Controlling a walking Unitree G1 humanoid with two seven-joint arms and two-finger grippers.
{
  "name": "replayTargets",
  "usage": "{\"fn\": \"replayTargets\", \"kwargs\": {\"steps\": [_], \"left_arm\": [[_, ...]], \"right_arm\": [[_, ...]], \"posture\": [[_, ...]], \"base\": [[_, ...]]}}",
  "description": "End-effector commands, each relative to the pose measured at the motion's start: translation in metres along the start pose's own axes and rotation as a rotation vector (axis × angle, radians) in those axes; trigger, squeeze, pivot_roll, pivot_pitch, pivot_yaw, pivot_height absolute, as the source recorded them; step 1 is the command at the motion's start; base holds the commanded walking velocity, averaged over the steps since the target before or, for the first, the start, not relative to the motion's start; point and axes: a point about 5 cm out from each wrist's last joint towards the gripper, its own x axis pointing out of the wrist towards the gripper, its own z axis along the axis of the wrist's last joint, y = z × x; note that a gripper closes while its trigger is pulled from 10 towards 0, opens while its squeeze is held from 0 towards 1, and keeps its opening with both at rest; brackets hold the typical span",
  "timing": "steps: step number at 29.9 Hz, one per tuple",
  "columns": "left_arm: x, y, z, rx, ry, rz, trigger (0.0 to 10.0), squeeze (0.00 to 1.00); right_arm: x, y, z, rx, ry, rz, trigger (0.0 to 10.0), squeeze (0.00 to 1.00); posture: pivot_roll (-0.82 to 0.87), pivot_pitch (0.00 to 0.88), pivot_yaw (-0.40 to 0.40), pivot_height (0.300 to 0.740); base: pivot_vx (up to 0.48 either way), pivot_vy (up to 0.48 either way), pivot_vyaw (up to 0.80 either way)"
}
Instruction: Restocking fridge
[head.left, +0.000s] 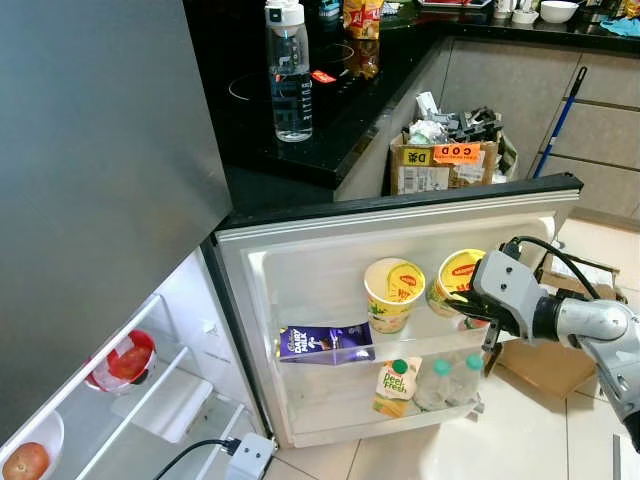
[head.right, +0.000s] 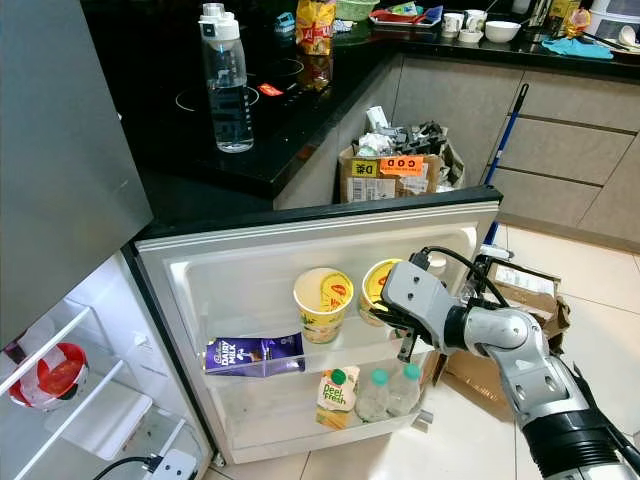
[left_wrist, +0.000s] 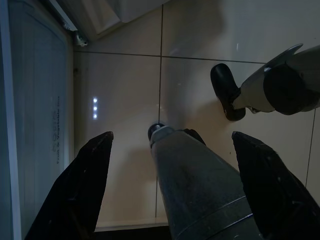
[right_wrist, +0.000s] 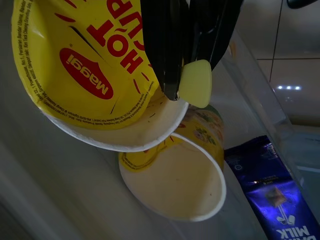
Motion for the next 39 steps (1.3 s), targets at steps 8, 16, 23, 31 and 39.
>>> {"fn": "replayTargets", "kwargs": {"steps": [8,16,23,31,39], "left_arm": [[-0.001,-0.003,-0.006,0.002,0.023,-0.007,10.0,0.0],[-0.001,-0.003,-0.007,0.002,0.024,-0.01,10.0,0.0],[0.0,-0.003,-0.005,0.003,0.02,-0.011,10.0,0.0],[0.0,-0.004,-0.005,0.0,0.019,-0.012,10.0,0.0],[0.0,-0.005,-0.007,-0.003,0.022,-0.007,10.0,0.0]], "right_arm": [[0.012,0.009,0.002,-0.008,-0.014,0.059,10.0,0.0],[0.024,0.017,0.005,-0.015,-0.038,0.093,10.0,0.0],[0.027,0.018,0.007,-0.018,-0.045,0.101,10.0,0.0],[0.029,0.013,-0.002,-0.053,0.042,0.072,10.0,0.0],[0.031,0.011,-0.003,-0.054,0.048,0.066,10.0,0.0]], "posture": [[-0.12,0.0,-0.003,0.74],[-0.12,0.0,-0.002,0.74],[-0.12,0.0,-0.001,0.74],[-0.12,0.0,-0.004,0.74],[-0.11,0.0,-0.012,0.74]], "base": [[0.0,0.0,0.0],[0.0,0.0,0.0],[0.0,0.0,0.0],[0.0,0.0,0.0],[0.0,0.0,0.0]]}}
